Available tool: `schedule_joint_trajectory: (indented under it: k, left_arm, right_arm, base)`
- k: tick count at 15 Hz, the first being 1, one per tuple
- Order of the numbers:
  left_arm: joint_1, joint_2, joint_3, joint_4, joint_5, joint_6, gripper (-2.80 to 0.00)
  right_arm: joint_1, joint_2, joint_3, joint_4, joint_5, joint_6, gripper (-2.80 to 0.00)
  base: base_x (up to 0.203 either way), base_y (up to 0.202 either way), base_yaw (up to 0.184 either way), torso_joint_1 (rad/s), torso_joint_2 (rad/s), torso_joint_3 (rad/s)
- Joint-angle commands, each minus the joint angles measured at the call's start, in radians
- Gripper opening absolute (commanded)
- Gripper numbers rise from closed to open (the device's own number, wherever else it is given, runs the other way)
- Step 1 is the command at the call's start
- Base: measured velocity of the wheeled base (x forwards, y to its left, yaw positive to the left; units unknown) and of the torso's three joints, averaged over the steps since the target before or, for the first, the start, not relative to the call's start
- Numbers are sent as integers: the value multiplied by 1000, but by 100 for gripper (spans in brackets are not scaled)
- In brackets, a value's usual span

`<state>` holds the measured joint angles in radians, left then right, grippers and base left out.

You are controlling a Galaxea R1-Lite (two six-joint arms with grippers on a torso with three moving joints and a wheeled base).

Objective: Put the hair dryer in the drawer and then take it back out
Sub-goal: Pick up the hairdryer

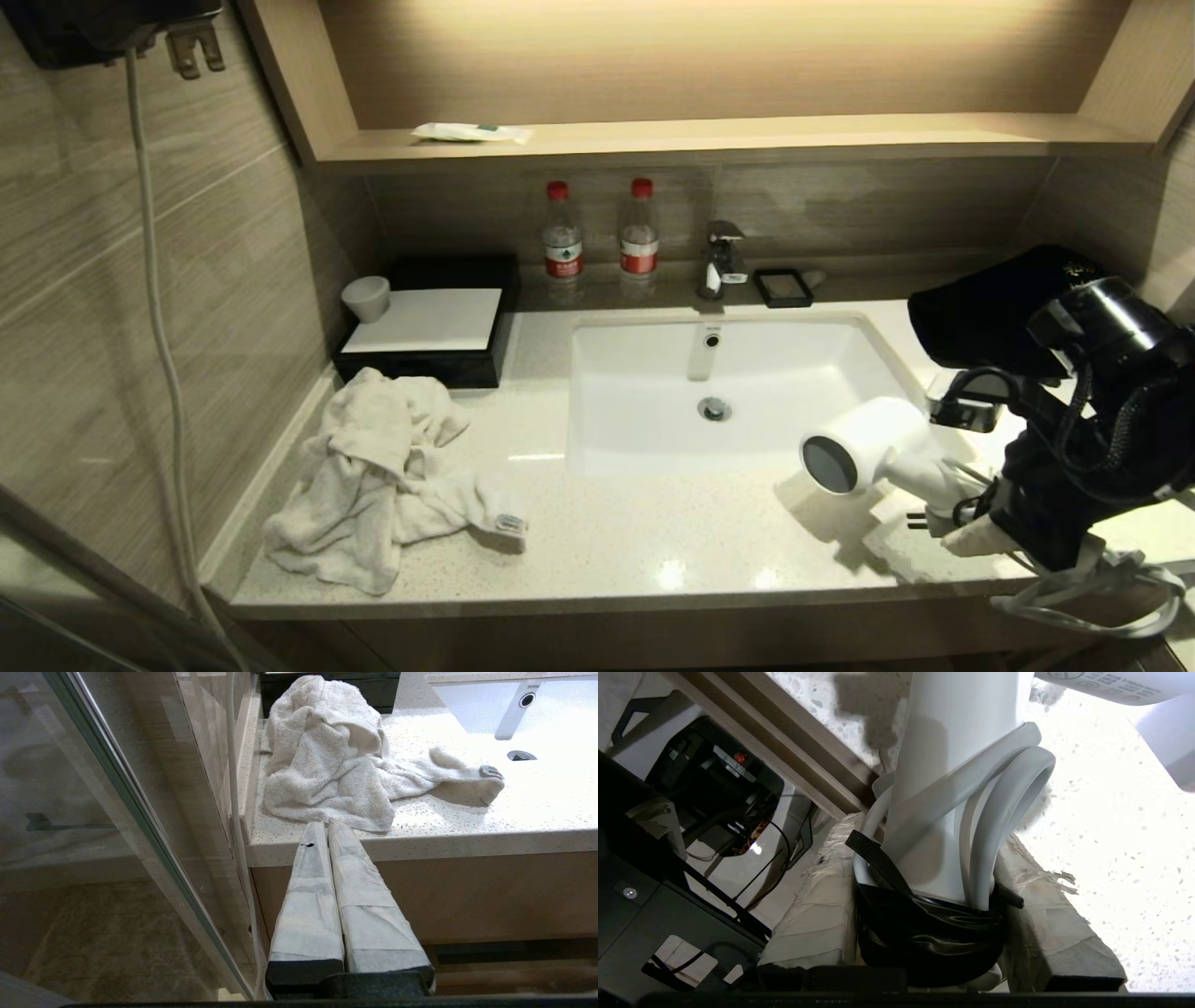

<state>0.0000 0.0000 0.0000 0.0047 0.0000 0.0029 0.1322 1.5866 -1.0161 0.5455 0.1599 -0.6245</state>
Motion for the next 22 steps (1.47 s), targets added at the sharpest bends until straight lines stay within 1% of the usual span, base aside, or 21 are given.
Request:
schedule_joint_trajectory:
  k: [1, 5, 7, 8, 10, 12, 15, 19, 22]
  left_arm:
    - [0, 2, 2, 0, 0, 0, -280]
    - [0, 2, 2, 0, 0, 0, -280]
    - [0, 2, 2, 0, 0, 0, -280]
    - [0, 0, 2, 0, 0, 0, -280]
    - [0, 2, 1, 0, 0, 0, -280]
    - [0, 1, 2, 0, 0, 0, -280]
    - [0, 2, 2, 0, 0, 0, -280]
    - [0, 1, 1, 0, 0, 0, -280]
    - [0, 2, 2, 0, 0, 0, -280]
  right_arm:
    - [-9, -86, 23, 2, 0, 1, -280]
    - [-65, -206, 81, 3, -9, 24, -280]
    - [-81, -259, 110, 2, -31, 94, -280]
    - [-88, -280, 121, 1, -47, 116, -280]
    - [-98, -321, 147, -22, -59, 130, -280]
    - [-112, -360, 186, -48, -63, 162, -280]
    - [-118, -394, 228, -48, -159, 172, -280]
    - [-126, -425, 269, -49, -161, 174, -280]
    - [-125, -424, 265, -51, -161, 172, -280]
  base:
    - [0, 0, 0, 0, 0, 0]
    - [0, 0, 0, 0, 0, 0]
    - [0, 0, 0, 0, 0, 0]
    - [0, 0, 0, 0, 0, 0]
    - [0, 0, 0, 0, 0, 0]
    - [0, 0, 0, 0, 0, 0]
    - [0, 0, 0, -69, 220, 137]
    - [0, 0, 0, -132, 335, 209]
    - [0, 0, 0, -73, 192, 112]
